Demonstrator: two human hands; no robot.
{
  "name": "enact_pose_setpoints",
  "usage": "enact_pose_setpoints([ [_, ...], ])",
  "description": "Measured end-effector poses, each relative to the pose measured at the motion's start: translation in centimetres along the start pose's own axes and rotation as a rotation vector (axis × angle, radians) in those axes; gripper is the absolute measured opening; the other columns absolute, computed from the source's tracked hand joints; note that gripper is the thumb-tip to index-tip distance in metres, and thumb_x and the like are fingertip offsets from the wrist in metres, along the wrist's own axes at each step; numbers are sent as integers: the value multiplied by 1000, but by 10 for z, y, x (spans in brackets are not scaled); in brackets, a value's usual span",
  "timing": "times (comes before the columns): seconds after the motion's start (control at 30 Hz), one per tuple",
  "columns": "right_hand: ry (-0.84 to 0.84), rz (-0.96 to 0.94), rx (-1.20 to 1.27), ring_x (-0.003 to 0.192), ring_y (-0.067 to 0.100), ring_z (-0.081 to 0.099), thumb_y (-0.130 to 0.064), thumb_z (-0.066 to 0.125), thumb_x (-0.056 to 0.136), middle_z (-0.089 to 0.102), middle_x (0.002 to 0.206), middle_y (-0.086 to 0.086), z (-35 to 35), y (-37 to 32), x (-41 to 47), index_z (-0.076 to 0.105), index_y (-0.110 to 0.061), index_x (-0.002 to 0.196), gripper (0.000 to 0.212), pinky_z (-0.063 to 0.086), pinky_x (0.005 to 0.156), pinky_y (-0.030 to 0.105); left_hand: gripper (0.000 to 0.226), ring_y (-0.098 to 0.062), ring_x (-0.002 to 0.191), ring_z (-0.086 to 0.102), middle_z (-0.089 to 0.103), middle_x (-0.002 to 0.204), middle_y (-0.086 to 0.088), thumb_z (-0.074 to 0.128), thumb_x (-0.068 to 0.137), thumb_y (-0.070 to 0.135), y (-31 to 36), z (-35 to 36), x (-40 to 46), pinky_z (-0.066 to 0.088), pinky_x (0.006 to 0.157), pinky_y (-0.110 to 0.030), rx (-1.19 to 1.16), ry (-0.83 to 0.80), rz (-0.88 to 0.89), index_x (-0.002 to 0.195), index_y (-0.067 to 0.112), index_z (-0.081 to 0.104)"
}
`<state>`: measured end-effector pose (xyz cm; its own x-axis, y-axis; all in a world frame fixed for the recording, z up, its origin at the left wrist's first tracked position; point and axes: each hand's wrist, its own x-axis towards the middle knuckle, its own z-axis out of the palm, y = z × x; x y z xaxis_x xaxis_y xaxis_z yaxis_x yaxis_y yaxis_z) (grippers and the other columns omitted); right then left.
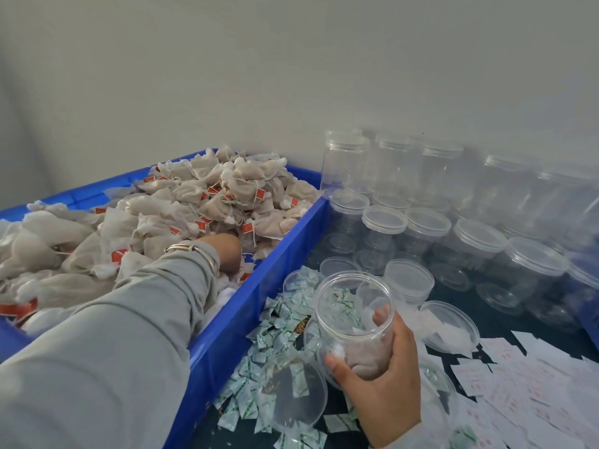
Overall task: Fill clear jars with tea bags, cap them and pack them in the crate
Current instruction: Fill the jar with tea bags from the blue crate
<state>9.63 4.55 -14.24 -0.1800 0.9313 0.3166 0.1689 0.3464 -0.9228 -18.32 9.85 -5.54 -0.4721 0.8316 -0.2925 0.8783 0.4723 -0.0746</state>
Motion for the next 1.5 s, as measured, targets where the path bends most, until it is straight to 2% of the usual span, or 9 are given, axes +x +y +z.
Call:
enact_pose_setpoints([
  [0.27,0,1,-11,123,-3,43,-60,77,38,43,130,-23,-1,0,1,36,-35,138,111,40,106,42,35,-21,95,60,59,94,-4,63,85,18,2,-3,2,46,78,-26,-94,-34,-27,116,4,59],
  [0.47,15,-8,-19,118,-10,43,-59,77,38,43,123,-32,-2,0,1,38,-38,134,106,42,102,34,41,-22,102,60,64,114,-10,63,89,30,-5,-7,1,47,85,-28,-251,101,0,121,5,58],
  [0.73,13,3,-25,122,-8,40,-60,76,39,43,128,-25,-1,0,1,38,-31,138,110,39,106,36,25,-10,51,54,64,68,-4,67,86,31,3,-35,-15,43,47,-19,-1188,279,105,84,5,64],
  [0.9,33,1,-18,122,-15,33,-60,74,42,41,132,-19,-1,2,3,35,-29,140,110,33,99,13,14,-10,59,64,70,76,-1,64,87,16,29,-49,-46,48,50,-19,-1577,-40,403,100,15,59],
  [0.97,21,-2,-36,123,-18,30,-60,74,43,39,134,-18,-2,3,4,33,-28,141,111,31,95,5,22,-11,64,63,70,77,2,67,81,15,38,-50,-60,49,55,-19,-1549,-152,573,101,19,58],
  [1.07,-22,25,-50,131,-5,31,-49,86,47,37,138,-14,-1,7,6,27,-31,144,115,34,110,28,23,-11,72,62,68,80,3,69,70,17,52,-49,-78,51,62,-20,-1414,-286,750,92,20,62],
  [1.13,-47,56,-56,135,5,31,-43,90,46,35,142,-9,1,8,8,20,-34,146,122,35,111,40,19,-9,76,62,68,84,1,72,75,12,61,-44,-89,53,68,-20,-1165,-131,785,89,23,66],
  [1.23,-67,55,-64,138,7,28,-41,92,45,32,147,-5,4,7,10,13,-42,145,128,35,110,42,14,-2,77,59,67,81,11,68,75,22,73,-35,-104,51,74,-22,-647,380,839,86,32,67],
  [1.5,-67,83,-102,131,7,39,-62,81,38,42,140,-9,6,12,10,25,-24,145,127,39,108,38,15,1,93,47,57,91,18,71,71,38,83,-24,-110,36,85,-14,-528,453,957,82,33,62],
])
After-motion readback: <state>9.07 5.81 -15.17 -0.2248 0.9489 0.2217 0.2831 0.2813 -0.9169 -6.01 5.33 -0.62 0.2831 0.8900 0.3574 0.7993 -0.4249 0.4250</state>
